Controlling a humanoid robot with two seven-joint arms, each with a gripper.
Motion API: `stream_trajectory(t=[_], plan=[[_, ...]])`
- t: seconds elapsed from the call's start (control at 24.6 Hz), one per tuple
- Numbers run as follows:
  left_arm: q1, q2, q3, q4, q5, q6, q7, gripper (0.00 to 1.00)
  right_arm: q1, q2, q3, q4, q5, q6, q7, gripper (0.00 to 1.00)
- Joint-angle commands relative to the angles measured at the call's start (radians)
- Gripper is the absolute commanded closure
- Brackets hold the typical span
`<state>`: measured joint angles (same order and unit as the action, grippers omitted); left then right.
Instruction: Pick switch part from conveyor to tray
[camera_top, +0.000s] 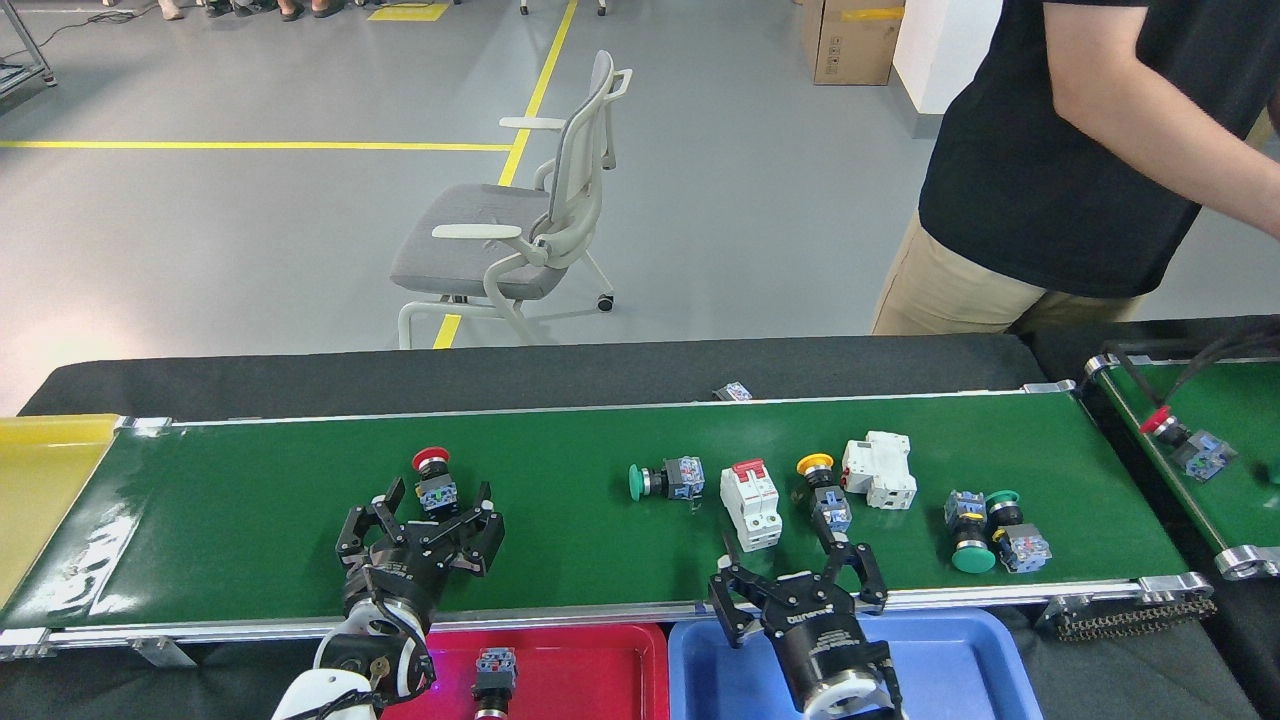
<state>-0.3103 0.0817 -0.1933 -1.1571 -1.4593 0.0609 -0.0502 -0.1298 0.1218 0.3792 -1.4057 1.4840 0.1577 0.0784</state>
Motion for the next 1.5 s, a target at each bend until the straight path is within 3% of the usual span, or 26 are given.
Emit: stream_trajectory(t=[0.0, 0.04, 0.08, 0.12, 0.24, 0.37, 0.49, 0.57, 0.65, 0.73, 0.77, 0.81, 0.93, 1.06, 1.1, 1.14, 1.18, 1.22, 1.34, 1.46], plan=[[-0.024, 0.007, 0.005, 0.002, 0.002, -0.001, 0.004, 0.51, -0.045, 0.019, 0.013, 0.028, 0.002, 0.060, 0.011, 0.05], [-0.021, 0.004, 0.005, 0.000, 0.002, -0.006, 0.004, 0.65, -0.059, 0.019, 0.026, 0.042, 0.004, 0.079, 0.011, 0.20], [-0.020, 0.006, 0.005, -0.003, 0.007, -0.012, 0.004, 0.84, -0.073, 0.012, 0.040, 0.053, 0.004, 0.086, 0.014, 0.43], [-0.019, 0.007, 0.005, -0.004, 0.010, -0.016, 0.004, 0.90, -0.079, 0.006, 0.052, 0.062, 0.004, 0.086, 0.015, 0.59], [-0.010, 0.010, 0.005, -0.023, 0.013, -0.030, 0.006, 0.98, -0.080, -0.025, 0.056, 0.062, 0.001, 0.082, 0.029, 0.89], [0.042, 0.023, 0.002, -0.090, 0.010, -0.059, 0.006, 0.99, -0.074, -0.031, 0.055, 0.053, -0.004, 0.080, 0.026, 0.95], [0.157, 0.066, 0.005, -0.280, 0.005, -0.162, 0.000, 0.98, -0.067, -0.034, 0.049, 0.002, -0.008, 0.085, 0.012, 0.96], [0.293, 0.107, 0.008, -0.447, 0.000, -0.293, -0.033, 0.97, -0.059, -0.073, 0.046, -0.064, -0.010, 0.079, -0.002, 0.96], [0.467, 0.145, 0.028, -0.601, 0.002, -0.479, -0.056, 0.93, -0.022, -0.163, 0.046, -0.177, -0.031, 0.037, -0.025, 0.96], [0.559, 0.130, 0.075, -0.624, 0.005, -0.579, -0.060, 0.71, 0.050, -0.255, 0.026, -0.291, -0.113, -0.044, -0.054, 0.95], [0.583, 0.105, 0.103, -0.624, 0.005, -0.587, -0.060, 0.42, 0.096, -0.318, -0.005, -0.343, -0.163, -0.098, -0.069, 0.94], [0.602, 0.078, 0.129, -0.624, 0.004, -0.584, -0.060, 0.01, 0.137, -0.379, -0.042, -0.368, -0.209, -0.170, -0.086, 0.92], [0.663, 0.049, 0.222, -0.624, 0.005, -0.570, -0.053, 0.00, 0.237, -0.470, -0.175, -0.363, -0.303, -0.438, -0.155, 0.89], [0.677, 0.044, 0.317, -0.624, 0.007, -0.564, -0.051, 0.00, 0.400, -0.465, -0.407, -0.361, -0.360, -0.774, -0.158, 0.82], [0.678, 0.047, 0.357, -0.624, 0.007, -0.569, -0.051, 0.00, 0.430, -0.450, -0.482, -0.360, -0.366, -0.866, -0.157, 0.68], [0.680, 0.052, 0.390, -0.624, 0.008, -0.575, -0.053, 0.00, 0.461, -0.410, -0.546, -0.352, -0.366, -0.943, -0.157, 0.46], [0.680, 0.056, 0.414, -0.624, 0.008, -0.578, -0.056, 0.00, 0.487, -0.370, -0.597, -0.340, -0.366, -0.943, -0.152, 0.11], [0.680, 0.059, 0.433, -0.624, 0.010, -0.579, -0.059, 0.00, 0.501, -0.350, -0.628, -0.332, -0.366, -0.943, -0.146, 0.00], [0.680, 0.073, 0.512, -0.624, 0.023, -0.599, -0.062, 0.00, 0.510, -0.304, -0.694, -0.299, -0.367, -0.943, -0.091, 0.00], [0.677, 0.075, 0.572, -0.624, 0.099, -0.589, -0.089, 0.00, 0.503, -0.162, -0.726, -0.318, -0.364, -0.850, -0.077, 0.02]])
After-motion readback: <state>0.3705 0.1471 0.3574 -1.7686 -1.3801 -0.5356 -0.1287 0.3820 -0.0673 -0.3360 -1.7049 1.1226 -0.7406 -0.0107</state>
